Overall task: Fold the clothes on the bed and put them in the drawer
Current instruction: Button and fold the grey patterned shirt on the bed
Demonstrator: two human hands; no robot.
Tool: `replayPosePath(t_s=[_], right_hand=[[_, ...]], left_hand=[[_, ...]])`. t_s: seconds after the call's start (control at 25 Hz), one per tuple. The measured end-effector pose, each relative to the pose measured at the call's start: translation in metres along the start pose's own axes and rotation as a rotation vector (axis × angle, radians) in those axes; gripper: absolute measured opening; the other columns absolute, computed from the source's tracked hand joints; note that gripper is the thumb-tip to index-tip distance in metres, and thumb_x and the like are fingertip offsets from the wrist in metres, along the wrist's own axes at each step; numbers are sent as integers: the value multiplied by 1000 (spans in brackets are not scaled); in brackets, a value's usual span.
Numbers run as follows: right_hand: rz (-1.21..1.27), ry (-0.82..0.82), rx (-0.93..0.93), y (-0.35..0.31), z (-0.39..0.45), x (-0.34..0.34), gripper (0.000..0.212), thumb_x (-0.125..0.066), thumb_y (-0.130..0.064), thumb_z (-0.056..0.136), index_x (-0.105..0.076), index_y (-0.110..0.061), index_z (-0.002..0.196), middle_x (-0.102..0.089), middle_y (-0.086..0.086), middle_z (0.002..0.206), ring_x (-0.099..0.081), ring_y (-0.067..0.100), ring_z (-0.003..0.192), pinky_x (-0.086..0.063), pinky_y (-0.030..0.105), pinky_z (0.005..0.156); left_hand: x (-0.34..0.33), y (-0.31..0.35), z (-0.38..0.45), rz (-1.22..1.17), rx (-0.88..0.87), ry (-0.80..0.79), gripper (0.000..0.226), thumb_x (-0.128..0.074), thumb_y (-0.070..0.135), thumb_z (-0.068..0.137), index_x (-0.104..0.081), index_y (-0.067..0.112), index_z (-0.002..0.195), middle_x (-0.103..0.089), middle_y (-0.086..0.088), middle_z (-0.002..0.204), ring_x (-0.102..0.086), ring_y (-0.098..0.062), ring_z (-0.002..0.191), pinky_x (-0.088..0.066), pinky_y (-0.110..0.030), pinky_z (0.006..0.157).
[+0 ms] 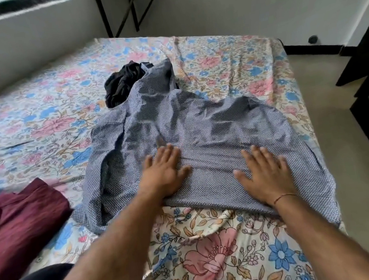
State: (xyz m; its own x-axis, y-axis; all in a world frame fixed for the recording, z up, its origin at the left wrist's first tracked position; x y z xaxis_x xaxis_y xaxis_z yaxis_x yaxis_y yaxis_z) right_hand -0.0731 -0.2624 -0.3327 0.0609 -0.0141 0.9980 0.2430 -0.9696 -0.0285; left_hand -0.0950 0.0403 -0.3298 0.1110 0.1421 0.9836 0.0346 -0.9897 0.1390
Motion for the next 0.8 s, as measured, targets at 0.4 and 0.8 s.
replayPosePath(t_s=[0.4, 0.8], right_hand=[[138, -168, 253, 36, -47, 16, 95, -1, -95, 80, 10, -44, 160, 20, -9, 169, 14, 15, 157, 12, 51, 123], [163, -67, 78, 73, -82, 52, 78, -57, 2, 87, -53, -63, 130, -54, -11, 151, -59, 11, 131, -53, 41, 104]], left_hand=[[46, -78, -49, 59, -246, -203, 103, -30, 90, 87, 5, 33, 166, 14, 5, 173, 5, -20, 161, -2, -46, 129], [79, -128, -78, 61, -244, -149, 29, -66, 31, 95, -69, 38, 123, -72, 14, 123, -68, -8, 107, -56, -35, 91]])
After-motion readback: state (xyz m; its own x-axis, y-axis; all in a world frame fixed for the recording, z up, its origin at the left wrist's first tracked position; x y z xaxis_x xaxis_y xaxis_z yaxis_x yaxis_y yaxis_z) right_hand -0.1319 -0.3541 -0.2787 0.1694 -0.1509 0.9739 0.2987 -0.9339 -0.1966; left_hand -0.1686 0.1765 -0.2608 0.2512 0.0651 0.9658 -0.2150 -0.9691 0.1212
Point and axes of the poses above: each hand's wrist, its own z-axis towards the middle knuckle, its own x-axis out of the back of the hand, y = z × x, the point moved 3 cm from there along z, towards the middle knuckle
